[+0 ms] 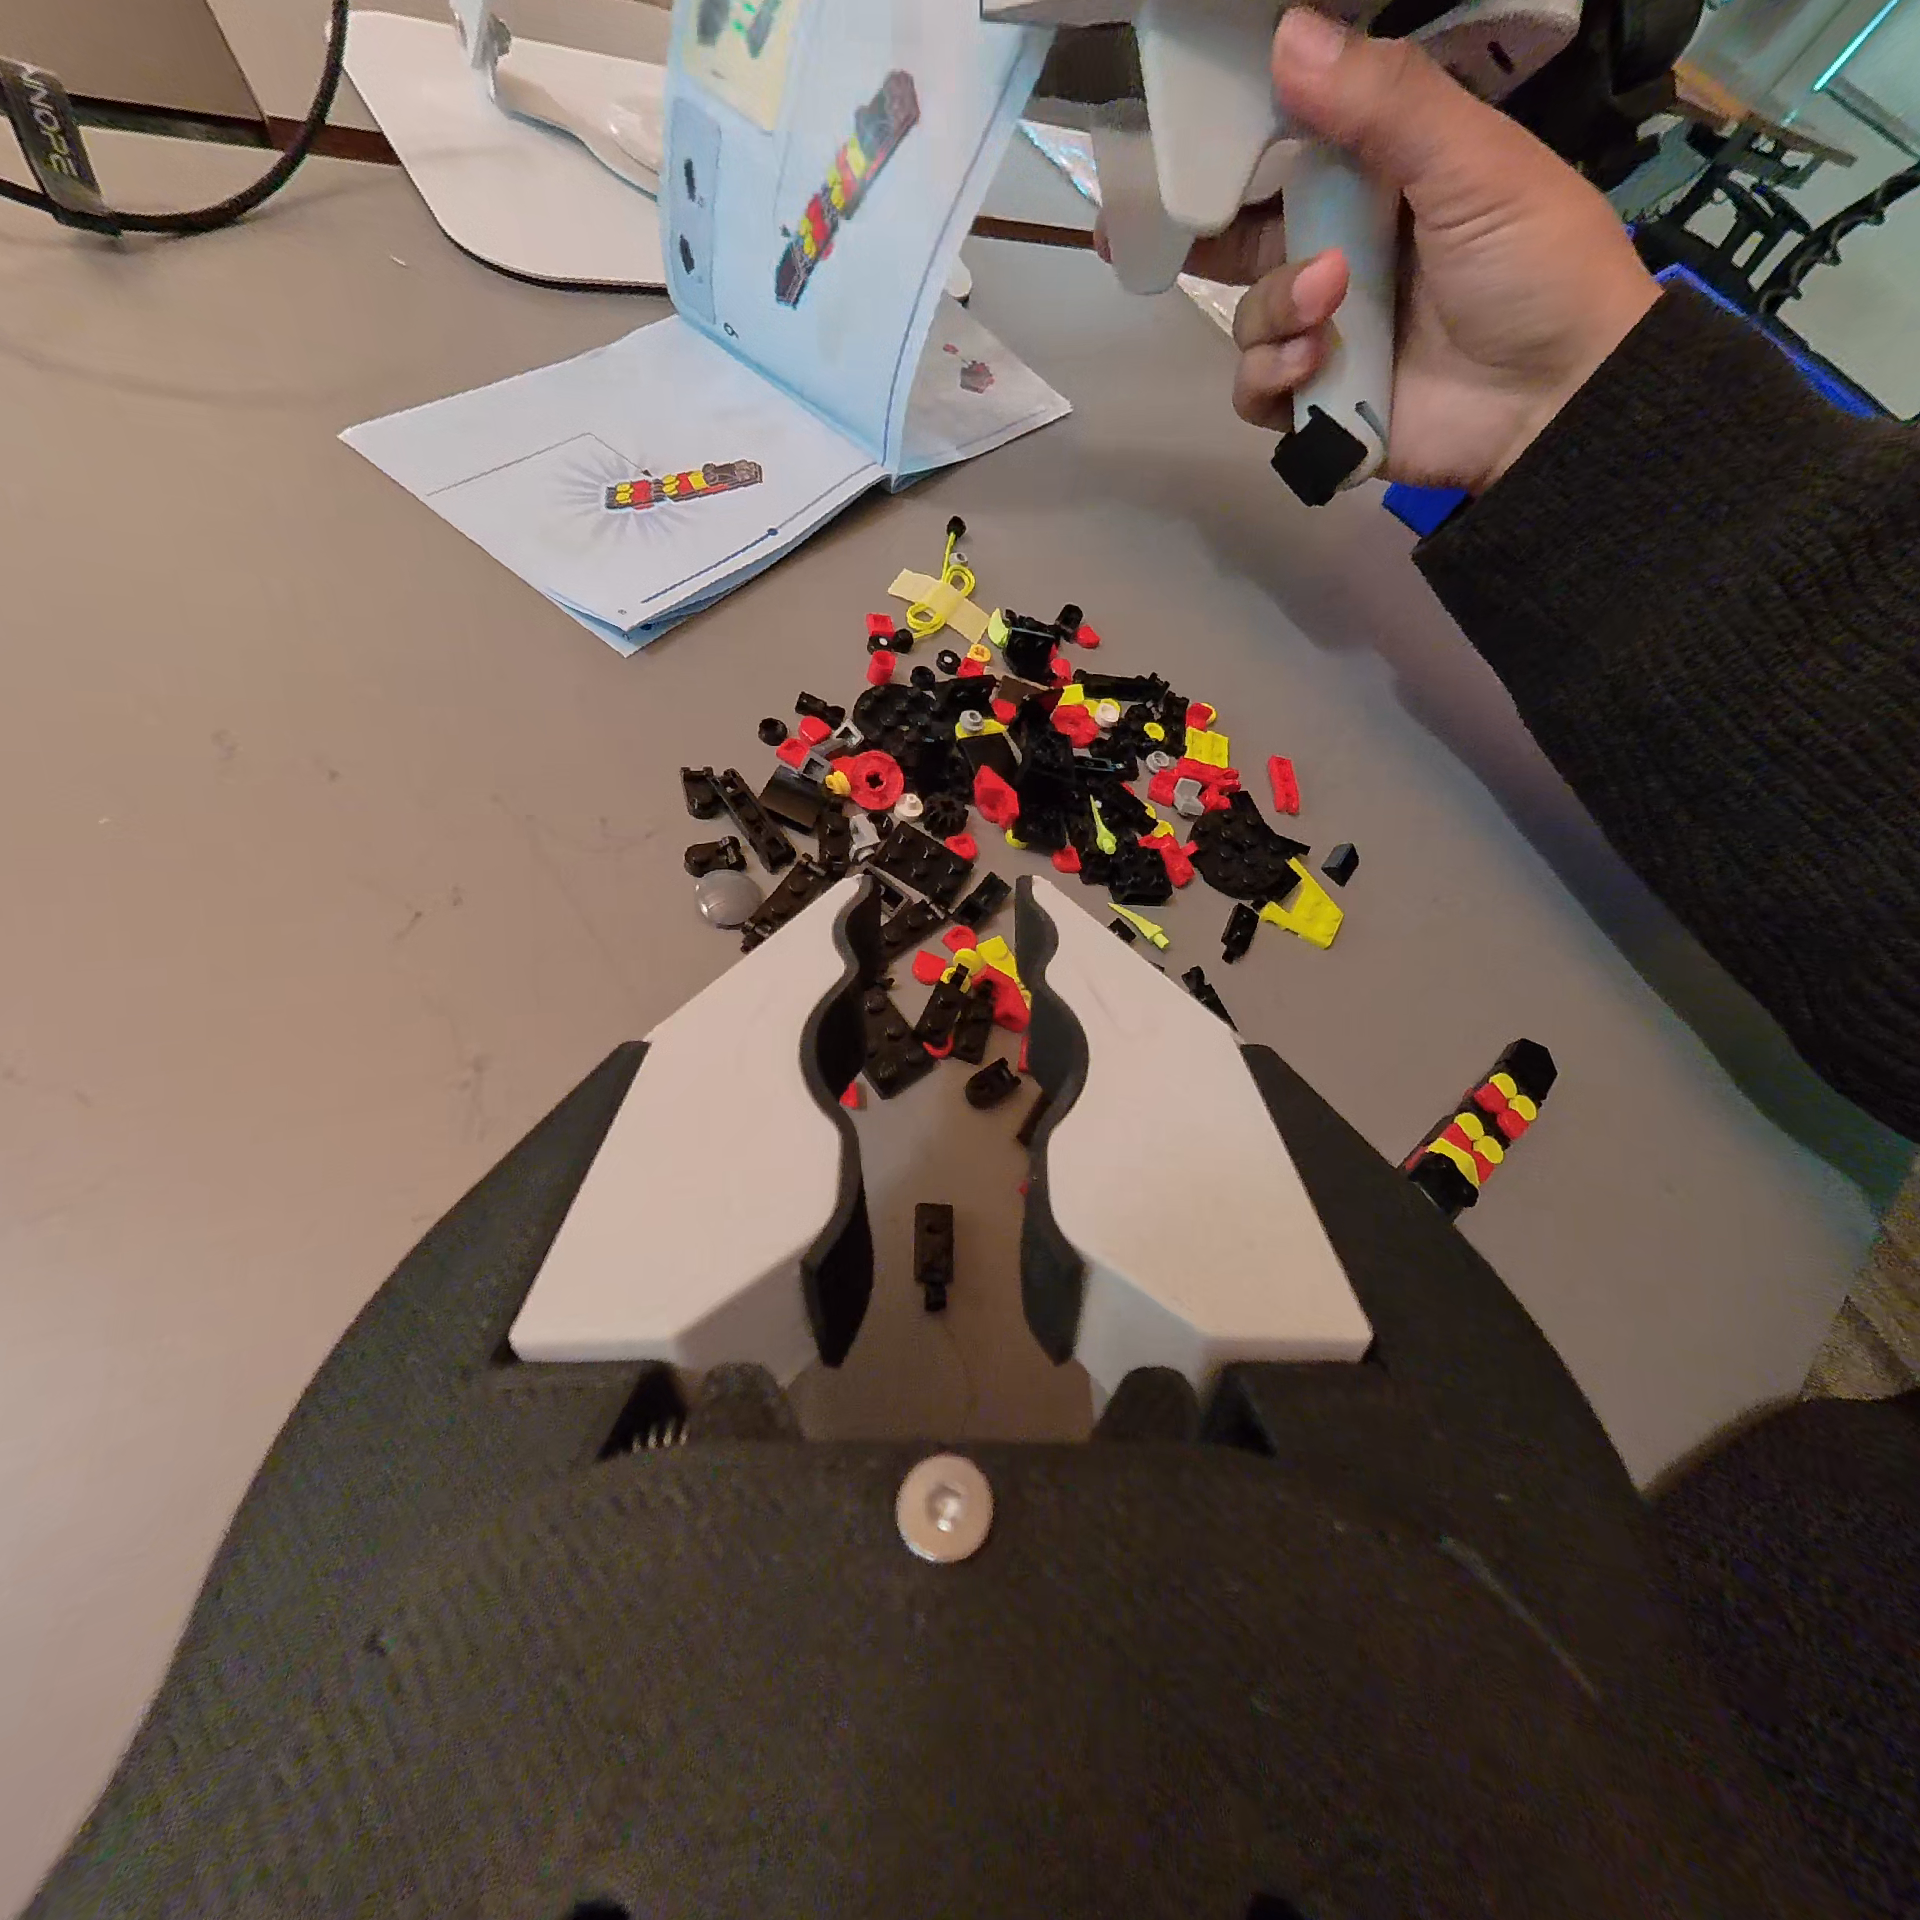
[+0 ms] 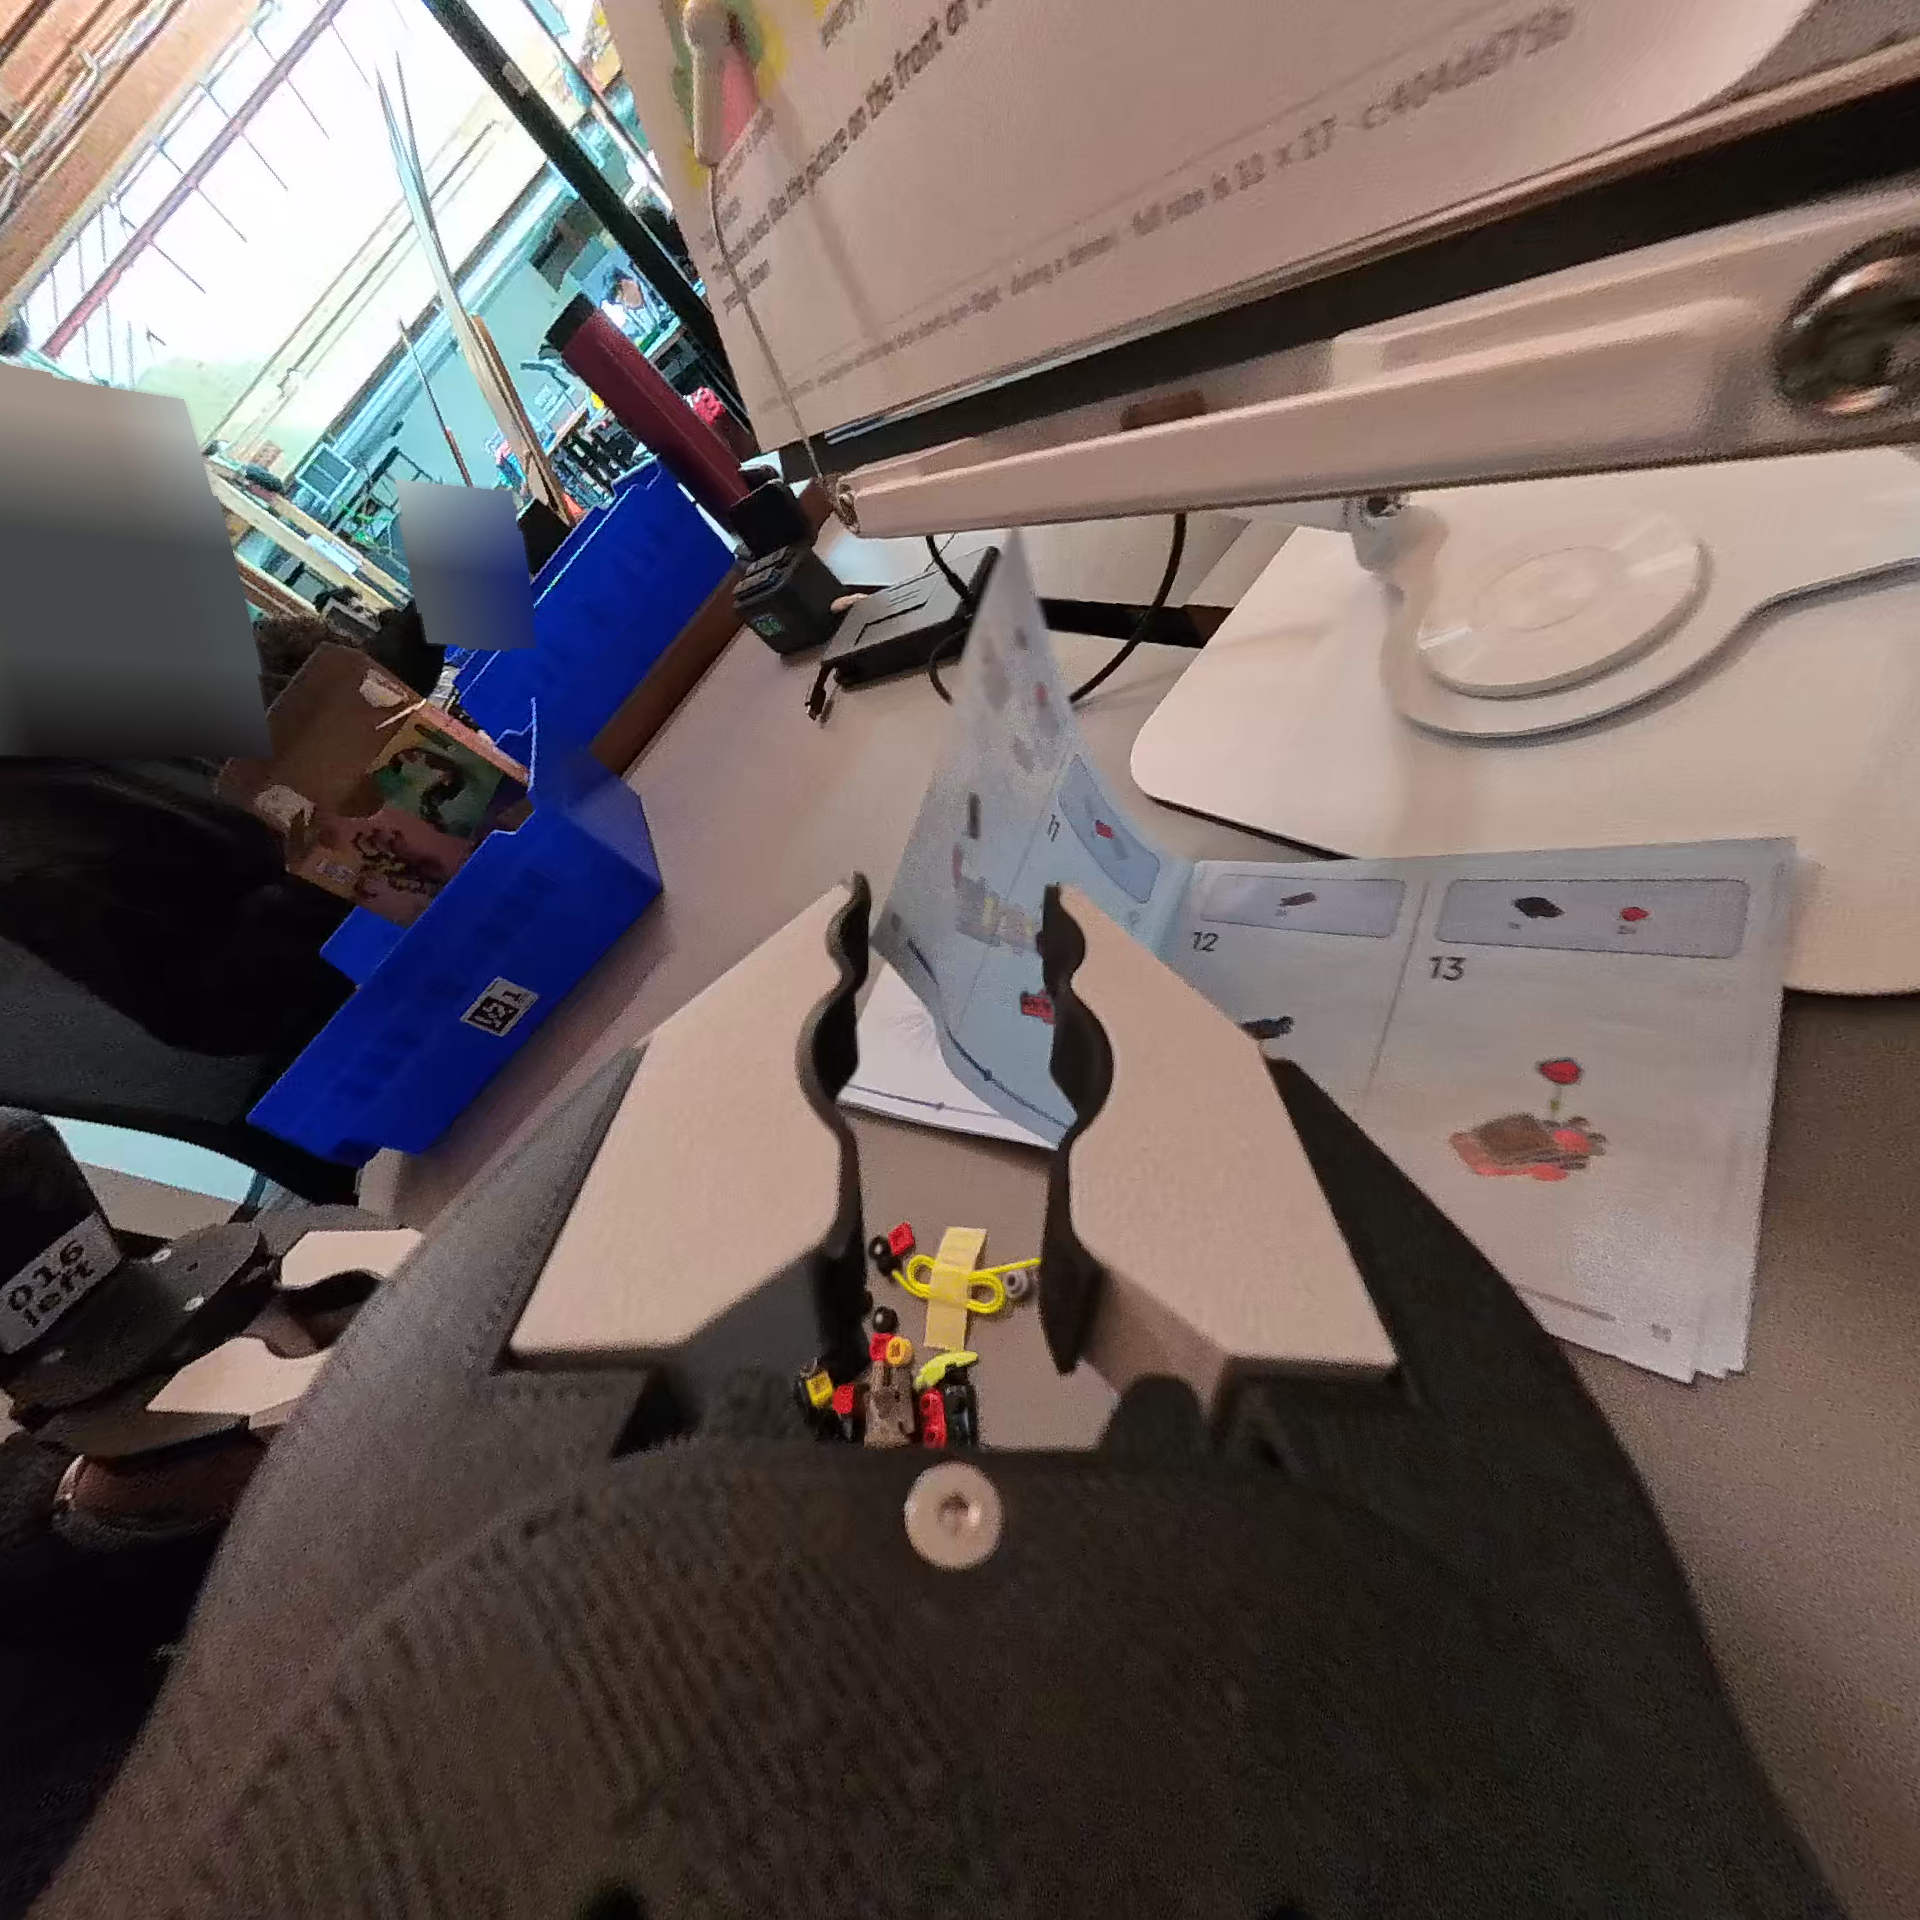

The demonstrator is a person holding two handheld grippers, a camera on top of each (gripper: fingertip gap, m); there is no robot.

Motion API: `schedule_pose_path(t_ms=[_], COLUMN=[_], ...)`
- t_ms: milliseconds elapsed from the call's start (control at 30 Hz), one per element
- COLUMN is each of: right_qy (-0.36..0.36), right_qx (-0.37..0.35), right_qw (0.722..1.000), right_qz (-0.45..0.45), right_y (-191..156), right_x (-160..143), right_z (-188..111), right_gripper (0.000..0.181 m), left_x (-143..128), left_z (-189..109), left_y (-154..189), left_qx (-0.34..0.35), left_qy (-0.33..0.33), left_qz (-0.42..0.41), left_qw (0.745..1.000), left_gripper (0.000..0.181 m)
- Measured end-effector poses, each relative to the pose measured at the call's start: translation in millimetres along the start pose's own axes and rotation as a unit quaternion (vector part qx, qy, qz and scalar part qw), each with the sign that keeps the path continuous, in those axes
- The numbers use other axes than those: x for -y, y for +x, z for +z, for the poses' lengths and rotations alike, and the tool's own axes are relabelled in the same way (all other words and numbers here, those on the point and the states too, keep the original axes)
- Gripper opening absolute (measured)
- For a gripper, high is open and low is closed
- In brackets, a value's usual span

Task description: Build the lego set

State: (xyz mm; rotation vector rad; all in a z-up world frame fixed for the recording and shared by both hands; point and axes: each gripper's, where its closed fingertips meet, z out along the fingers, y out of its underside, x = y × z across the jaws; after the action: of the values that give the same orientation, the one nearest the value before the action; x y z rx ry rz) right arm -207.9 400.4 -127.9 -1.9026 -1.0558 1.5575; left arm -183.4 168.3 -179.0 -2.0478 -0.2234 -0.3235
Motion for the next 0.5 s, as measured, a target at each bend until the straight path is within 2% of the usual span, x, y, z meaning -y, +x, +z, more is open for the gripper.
schedule_pose_path(t_ms=[67,200,333,433,500], right_qy=[-0.003,-0.006,-0.006,-0.030,-0.045], right_qx=[0.000,-0.003,0.016,0.049,0.065], right_qw=[1.000,1.000,1.000,0.998,0.995], right_qz=[-0.006,-0.013,-0.023,-0.040,-0.057], right_y=[-1.2,-0.8,-7.6,-17.5,-22.3], right_x=[-1.3,-3.3,-4.4,-13.4,-23.0], right_z=[1.1,1.9,7.1,21.5,33.7], right_gripper=[0.030,0.000,0.000,0.000,0.000], left_x=[0.1,-0.2,5.9,26.7,46.9], left_z=[0.0,0.4,3.1,12.0,25.8], left_y=[0.0,-0.1,3.2,-0.3,-14.5], left_qx=[0.000,0.000,-0.019,-0.043,-0.041], left_qy=[0.000,-0.001,0.014,0.042,0.056], left_qz=[-0.001,0.001,0.004,-0.011,-0.009], left_qw=[1.000,1.000,1.000,0.998,0.998], left_gripper=[0.022,0.022,0.024,0.032,0.041])
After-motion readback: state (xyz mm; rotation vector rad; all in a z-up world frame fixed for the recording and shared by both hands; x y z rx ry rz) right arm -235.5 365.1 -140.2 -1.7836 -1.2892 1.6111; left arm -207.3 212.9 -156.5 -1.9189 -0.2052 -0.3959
